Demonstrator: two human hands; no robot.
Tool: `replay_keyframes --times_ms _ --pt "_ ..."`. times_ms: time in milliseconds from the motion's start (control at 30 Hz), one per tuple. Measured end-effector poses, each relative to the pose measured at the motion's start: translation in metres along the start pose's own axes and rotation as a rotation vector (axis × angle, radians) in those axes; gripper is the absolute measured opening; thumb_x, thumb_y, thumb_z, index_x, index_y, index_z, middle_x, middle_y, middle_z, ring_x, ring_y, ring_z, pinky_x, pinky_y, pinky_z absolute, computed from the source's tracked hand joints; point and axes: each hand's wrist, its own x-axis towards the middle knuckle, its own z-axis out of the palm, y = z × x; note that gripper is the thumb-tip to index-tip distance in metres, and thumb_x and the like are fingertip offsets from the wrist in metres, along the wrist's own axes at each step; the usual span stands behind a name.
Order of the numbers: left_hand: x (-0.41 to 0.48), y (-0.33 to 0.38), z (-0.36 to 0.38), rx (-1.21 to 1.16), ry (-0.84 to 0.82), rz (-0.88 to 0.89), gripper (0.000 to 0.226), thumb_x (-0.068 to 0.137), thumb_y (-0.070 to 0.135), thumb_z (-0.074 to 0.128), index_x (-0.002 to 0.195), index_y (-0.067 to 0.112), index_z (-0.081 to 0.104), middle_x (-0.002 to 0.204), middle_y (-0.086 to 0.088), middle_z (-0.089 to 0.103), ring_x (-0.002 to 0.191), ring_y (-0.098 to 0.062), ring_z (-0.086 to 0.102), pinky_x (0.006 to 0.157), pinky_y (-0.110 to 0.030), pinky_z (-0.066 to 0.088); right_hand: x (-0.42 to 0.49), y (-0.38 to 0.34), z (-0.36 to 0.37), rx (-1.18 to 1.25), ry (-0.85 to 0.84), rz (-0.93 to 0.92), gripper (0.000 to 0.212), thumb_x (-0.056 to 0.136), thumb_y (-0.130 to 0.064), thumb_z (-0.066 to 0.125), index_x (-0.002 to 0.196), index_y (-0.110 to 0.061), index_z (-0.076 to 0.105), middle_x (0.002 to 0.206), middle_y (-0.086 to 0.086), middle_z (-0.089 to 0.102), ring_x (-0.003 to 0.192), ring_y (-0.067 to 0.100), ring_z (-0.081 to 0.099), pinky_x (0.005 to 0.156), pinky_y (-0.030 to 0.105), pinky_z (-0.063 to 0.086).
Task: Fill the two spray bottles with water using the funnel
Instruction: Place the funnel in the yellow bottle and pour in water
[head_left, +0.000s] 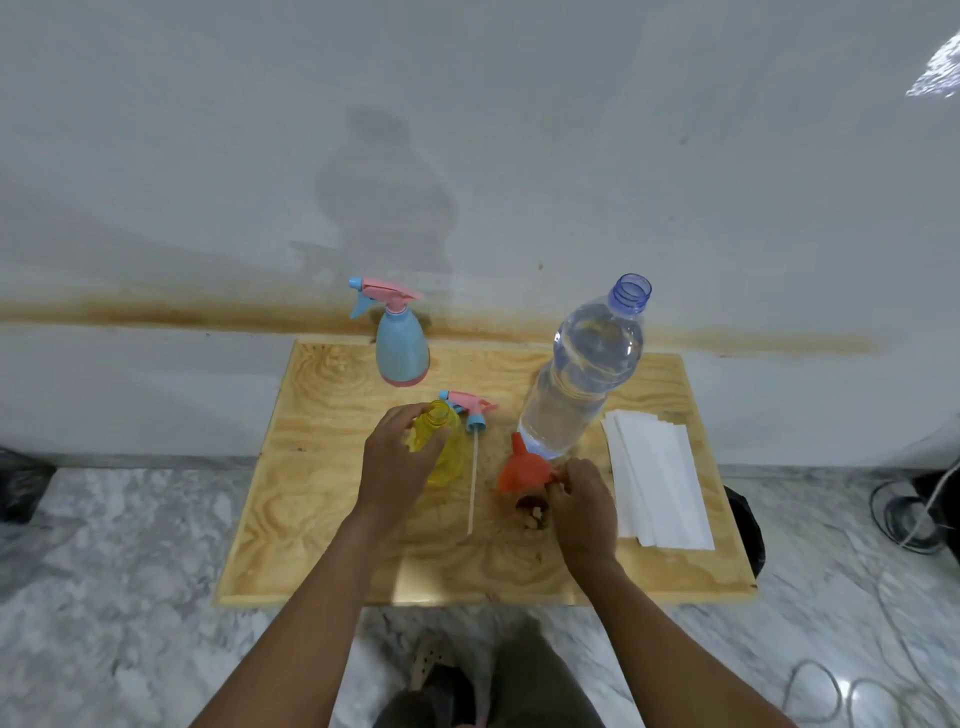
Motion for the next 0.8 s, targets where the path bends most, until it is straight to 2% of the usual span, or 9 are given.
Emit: replay_keyframes --times_ms 100,233,333,500,567,667,733,800 --pt "0.000 0.000 -0.001 -0.017 -0.028 -0.055 0.029 0.086 0.020 0.079 0.113 0.017 0.071 0.104 0.011 0.064 0.099 -0.009 0.061 0.084 -0.039 0.057 0.002 0.004 0.014 0.036 0.001 0.096 0.011 0.091 -0.008 0.053 0.088 -0.018 0.057 0.092 0.000 0.062 0.077 0.017 0.056 0.072 0.038 0.048" --pt "0.003 0.002 0.000 -0.026 -0.027 -0.097 0.028 0.086 0.021 0.079 0.112 0.018 0.071 0.103 0.014 0.062 0.095 0.001 0.059 0.086 -0.038 0.056 -0.005 0.014 0.022 -0.023 -0.028 0.132 0.009 0.096 -0.007 0.047 0.099 -0.011 0.054 0.097 0.005 0.059 0.083 0.024 0.052 0.072 0.035 0.043" --pt "0.003 0.002 0.000 -0.021 -0.026 -0.106 0.030 0.086 0.022 0.078 0.115 0.016 0.071 0.107 0.010 0.063 0.096 -0.001 0.058 0.089 -0.041 0.056 -0.010 0.023 0.022 -0.059 -0.089 0.106 0.017 0.097 -0.005 0.043 0.107 -0.015 0.054 0.106 0.005 0.059 0.089 0.022 0.053 0.077 0.037 0.047" --pt "0.002 0.002 -0.001 0.016 -0.027 -0.077 0.036 0.086 0.026 0.078 0.119 0.013 0.069 0.109 0.009 0.063 0.103 -0.010 0.059 0.089 -0.046 0.057 -0.008 0.024 0.013 -0.137 -0.233 0.050 0.030 0.097 -0.012 0.046 0.125 -0.021 0.054 0.127 0.001 0.054 0.111 0.026 0.059 0.087 0.045 0.052" --pt "0.001 0.003 -0.001 0.015 -0.020 -0.059 0.035 0.086 0.024 0.078 0.117 0.012 0.070 0.107 0.009 0.063 0.100 -0.010 0.059 0.087 -0.047 0.057 -0.008 0.025 0.012 -0.151 -0.215 0.037 0.032 0.098 -0.018 0.047 0.128 -0.025 0.055 0.129 -0.002 0.056 0.115 0.023 0.057 0.091 0.042 0.051" --pt "0.000 0.005 -0.002 0.010 -0.014 -0.050 0.034 0.086 0.022 0.078 0.117 0.011 0.070 0.105 0.010 0.062 0.099 -0.010 0.058 0.086 -0.047 0.058 -0.015 0.024 0.012 -0.166 -0.228 -0.101 0.038 0.087 -0.033 0.054 0.125 -0.035 0.054 0.124 -0.011 0.058 0.111 0.012 0.056 0.085 0.032 0.048" --pt "-0.001 0.005 -0.002 0.005 -0.019 -0.058 0.035 0.086 0.023 0.078 0.118 0.011 0.069 0.107 0.010 0.062 0.100 -0.009 0.058 0.087 -0.046 0.057 -0.020 0.023 0.014 -0.148 -0.300 -0.141 0.049 0.081 -0.042 0.060 0.129 -0.037 0.051 0.125 -0.014 0.054 0.110 0.008 0.050 0.087 0.032 0.047" --pt "-0.001 0.004 -0.001 0.003 -0.020 -0.064 0.035 0.087 0.024 0.078 0.119 0.012 0.069 0.108 0.010 0.062 0.101 -0.008 0.058 0.088 -0.044 0.057 -0.019 0.021 0.018 -0.183 -0.326 -0.153 0.052 0.084 -0.046 0.065 0.133 -0.036 0.050 0.132 -0.011 0.051 0.116 0.011 0.049 0.093 0.035 0.048"
